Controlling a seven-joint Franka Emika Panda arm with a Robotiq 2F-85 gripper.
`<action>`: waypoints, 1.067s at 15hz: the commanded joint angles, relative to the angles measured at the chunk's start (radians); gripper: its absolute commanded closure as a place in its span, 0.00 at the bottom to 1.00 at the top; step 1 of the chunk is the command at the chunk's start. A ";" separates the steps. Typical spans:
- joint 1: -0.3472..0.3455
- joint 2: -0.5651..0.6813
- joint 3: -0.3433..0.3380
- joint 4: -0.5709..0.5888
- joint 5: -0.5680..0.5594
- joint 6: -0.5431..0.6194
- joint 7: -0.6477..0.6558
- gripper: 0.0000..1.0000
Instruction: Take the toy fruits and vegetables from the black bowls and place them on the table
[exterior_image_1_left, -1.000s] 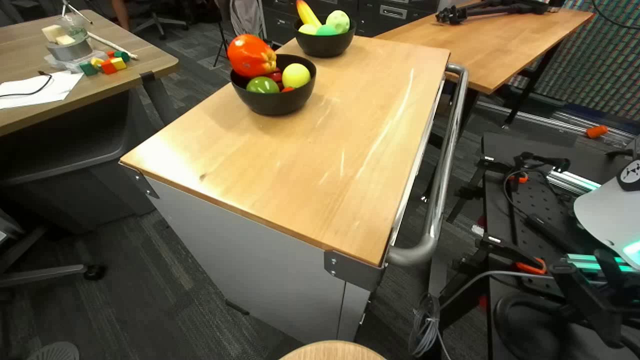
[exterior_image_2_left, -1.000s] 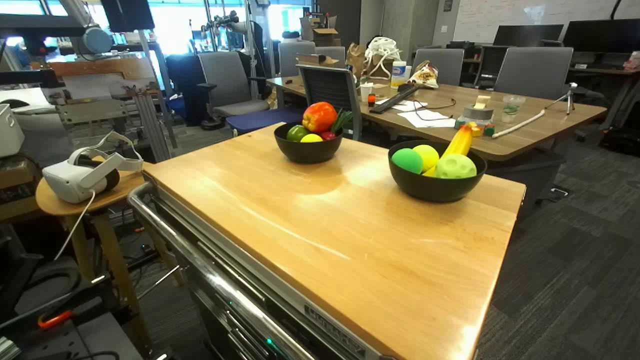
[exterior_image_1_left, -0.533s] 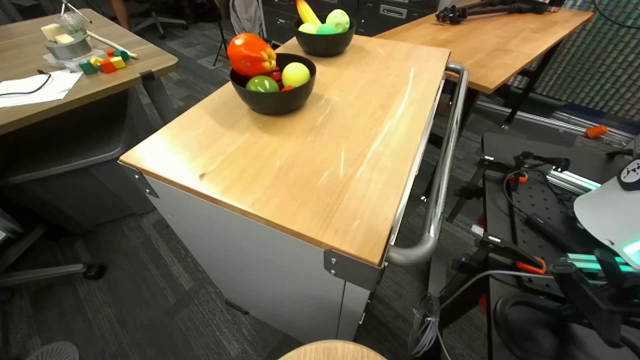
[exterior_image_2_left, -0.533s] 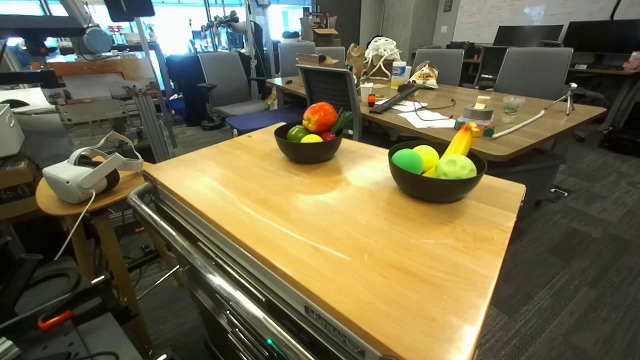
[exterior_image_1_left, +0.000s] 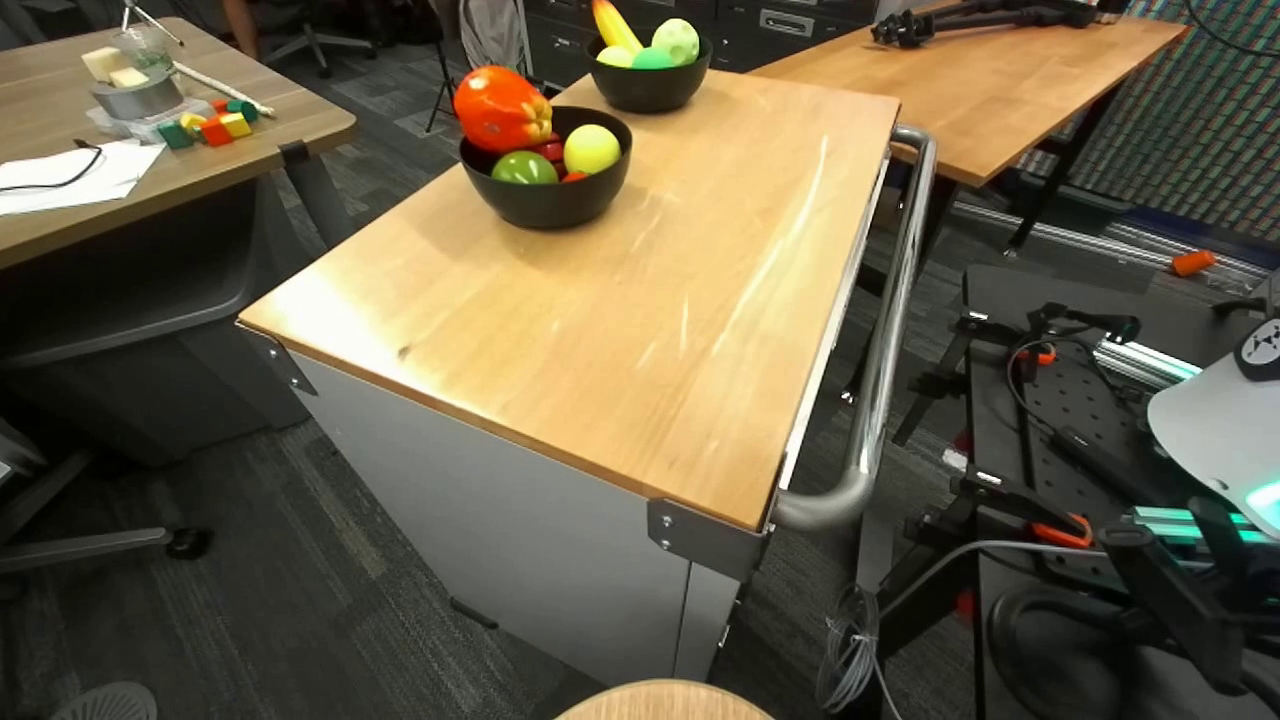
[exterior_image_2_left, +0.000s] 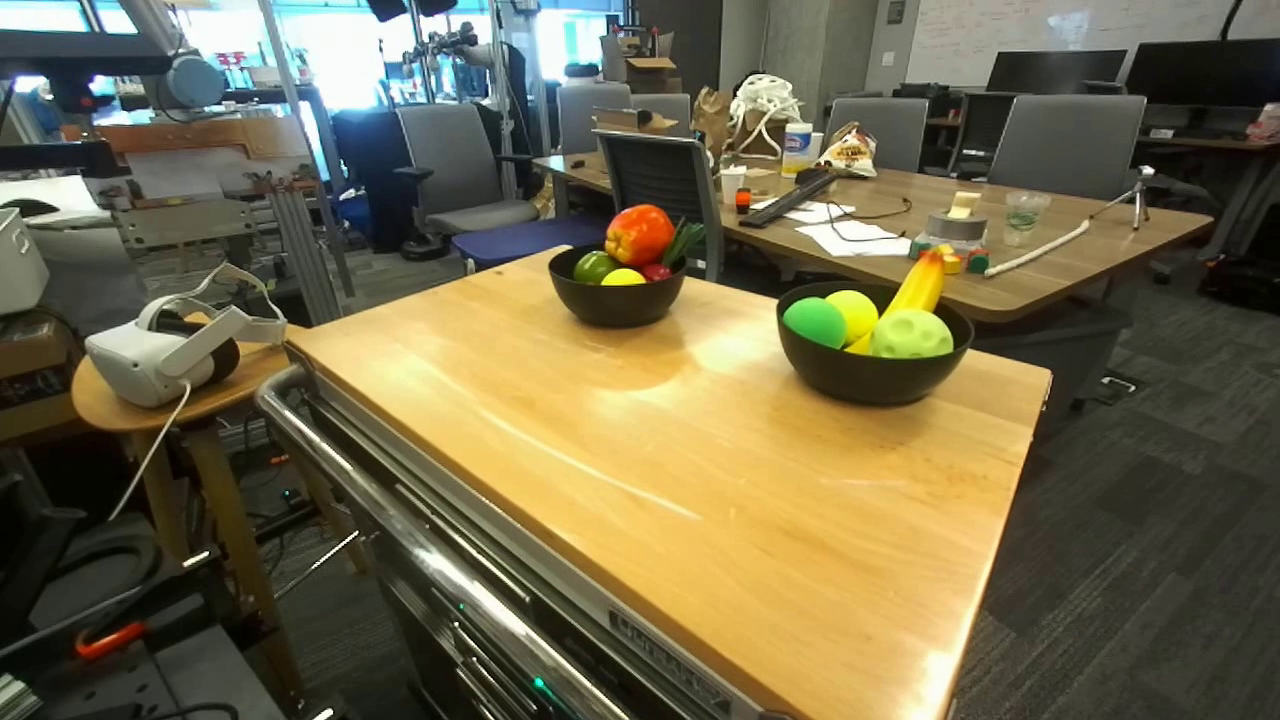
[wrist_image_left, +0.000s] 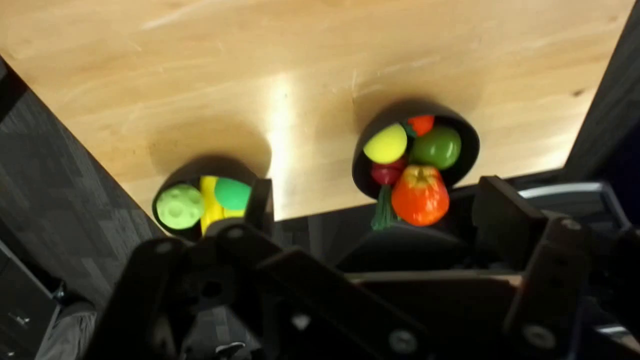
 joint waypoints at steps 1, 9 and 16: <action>0.004 0.198 0.052 0.056 0.078 0.279 0.148 0.00; 0.098 0.345 0.037 0.082 0.175 0.283 0.065 0.00; 0.240 0.498 -0.169 0.245 0.278 0.191 -0.438 0.00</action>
